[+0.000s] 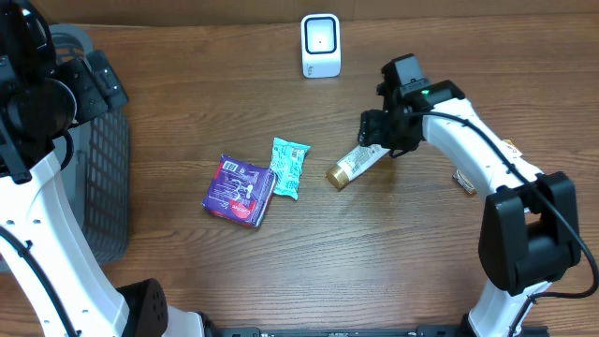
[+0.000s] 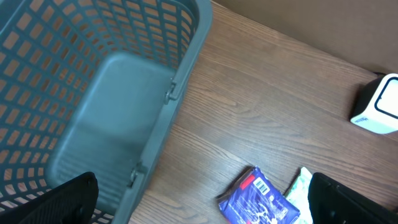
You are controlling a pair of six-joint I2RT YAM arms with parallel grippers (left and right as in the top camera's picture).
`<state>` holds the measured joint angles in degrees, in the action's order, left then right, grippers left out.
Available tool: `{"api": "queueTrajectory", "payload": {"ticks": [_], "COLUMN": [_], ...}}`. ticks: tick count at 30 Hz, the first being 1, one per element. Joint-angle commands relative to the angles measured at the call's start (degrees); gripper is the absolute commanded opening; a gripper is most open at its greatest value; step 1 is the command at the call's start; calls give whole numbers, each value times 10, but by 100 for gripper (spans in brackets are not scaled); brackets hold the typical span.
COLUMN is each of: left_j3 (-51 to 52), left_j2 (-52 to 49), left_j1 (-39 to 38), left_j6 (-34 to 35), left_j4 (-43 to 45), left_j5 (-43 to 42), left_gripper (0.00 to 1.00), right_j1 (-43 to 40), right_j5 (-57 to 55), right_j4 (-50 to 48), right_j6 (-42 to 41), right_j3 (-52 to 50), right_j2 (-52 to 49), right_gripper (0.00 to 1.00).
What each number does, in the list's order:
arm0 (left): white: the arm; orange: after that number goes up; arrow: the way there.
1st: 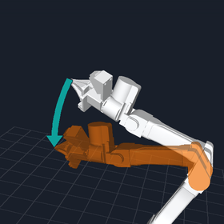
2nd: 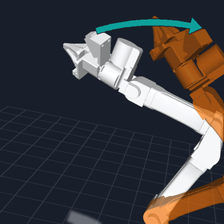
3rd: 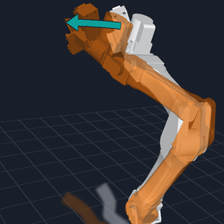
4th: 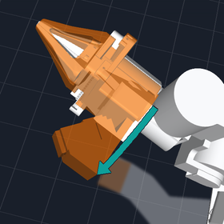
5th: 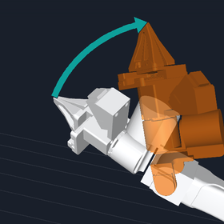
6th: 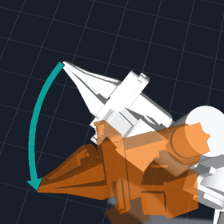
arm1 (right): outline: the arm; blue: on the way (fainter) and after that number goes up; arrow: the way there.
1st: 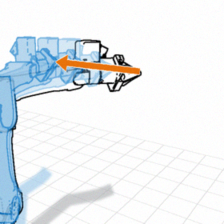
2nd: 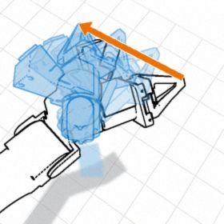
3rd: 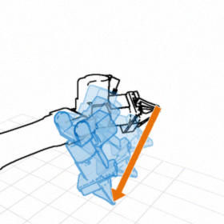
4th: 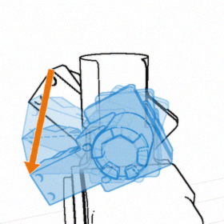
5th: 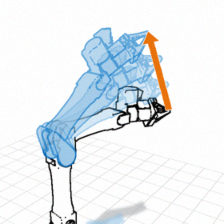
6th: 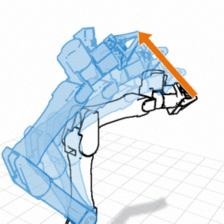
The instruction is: Scan the item barcode
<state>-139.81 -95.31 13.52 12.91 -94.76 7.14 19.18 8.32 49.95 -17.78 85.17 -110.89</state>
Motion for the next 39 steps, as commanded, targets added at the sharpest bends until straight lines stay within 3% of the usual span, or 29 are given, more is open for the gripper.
{"api": "queueTrajectory", "payload": {"ticks": [1, 6, 18, 26, 34, 39], "left_j3": [2, 2, 2, 2, 2, 2], "left_j2": [0, 0, 0, 0, 0, 0], "left_j1": [0, 0, 0, 0, 0, 0], "left_j6": [-5, -5, -5, -5, -5, -5], "left_j4": [1, 1, 1, 1, 1, 1], "left_j5": [3, 3, 3, 3, 3, 3], "left_gripper": [100, 99, 100, 100, 100, 99], "right_j1": [21, 22, 2, -11, -8, -8], "right_j5": [-92, -205, -217, -227, -66, -51], "right_j4": [-25, -59, -108, 12, 132, 177], "right_j6": [-13, 17, 61, 26, 66, 78], "right_j3": [4, 4, 4, 5, 7, 50], "right_j2": [-4, -13, -85, -85, -83, -68], "right_gripper": [76, 78, 80, 79, 79, 79]}}
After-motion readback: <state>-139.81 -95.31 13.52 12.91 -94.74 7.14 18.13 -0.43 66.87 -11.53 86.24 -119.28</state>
